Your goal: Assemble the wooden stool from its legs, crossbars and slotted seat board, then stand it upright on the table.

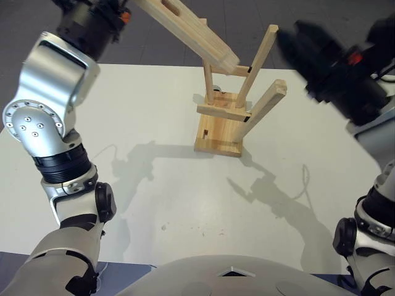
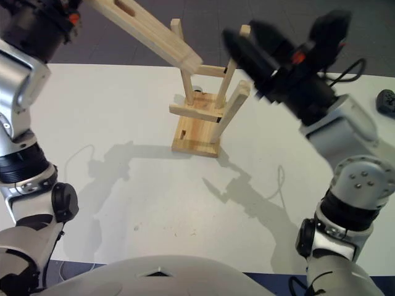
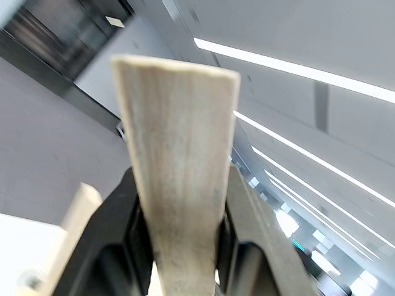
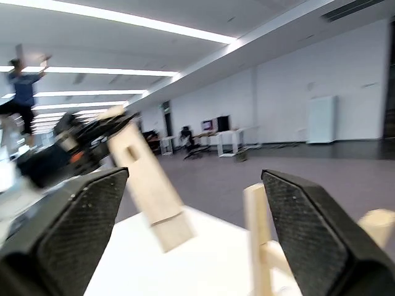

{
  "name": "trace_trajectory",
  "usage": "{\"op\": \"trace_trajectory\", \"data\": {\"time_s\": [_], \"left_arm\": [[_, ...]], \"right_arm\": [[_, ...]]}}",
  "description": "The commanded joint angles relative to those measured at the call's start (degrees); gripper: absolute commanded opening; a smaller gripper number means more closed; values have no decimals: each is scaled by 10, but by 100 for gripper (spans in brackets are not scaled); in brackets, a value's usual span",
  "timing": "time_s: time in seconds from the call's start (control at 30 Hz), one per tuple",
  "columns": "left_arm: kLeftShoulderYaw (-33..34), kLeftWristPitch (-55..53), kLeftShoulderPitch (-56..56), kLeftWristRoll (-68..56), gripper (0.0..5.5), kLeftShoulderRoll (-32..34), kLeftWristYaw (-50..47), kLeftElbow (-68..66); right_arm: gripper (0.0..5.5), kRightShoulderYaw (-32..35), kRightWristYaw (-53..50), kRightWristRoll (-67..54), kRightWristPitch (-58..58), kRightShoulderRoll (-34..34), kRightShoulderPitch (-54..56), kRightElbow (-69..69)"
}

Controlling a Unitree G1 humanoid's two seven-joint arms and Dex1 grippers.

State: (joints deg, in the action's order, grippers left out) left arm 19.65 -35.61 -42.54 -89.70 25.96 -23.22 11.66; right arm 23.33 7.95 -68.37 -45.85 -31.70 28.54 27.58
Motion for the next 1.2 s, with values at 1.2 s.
{"op": "trace_trajectory", "data": {"time_s": [1.2], "left_arm": [[-81, -13, 147, 435, 103, -30, 277, 14]], "right_arm": [[540, -35, 267, 58, -32, -38, -75, -40]]}}
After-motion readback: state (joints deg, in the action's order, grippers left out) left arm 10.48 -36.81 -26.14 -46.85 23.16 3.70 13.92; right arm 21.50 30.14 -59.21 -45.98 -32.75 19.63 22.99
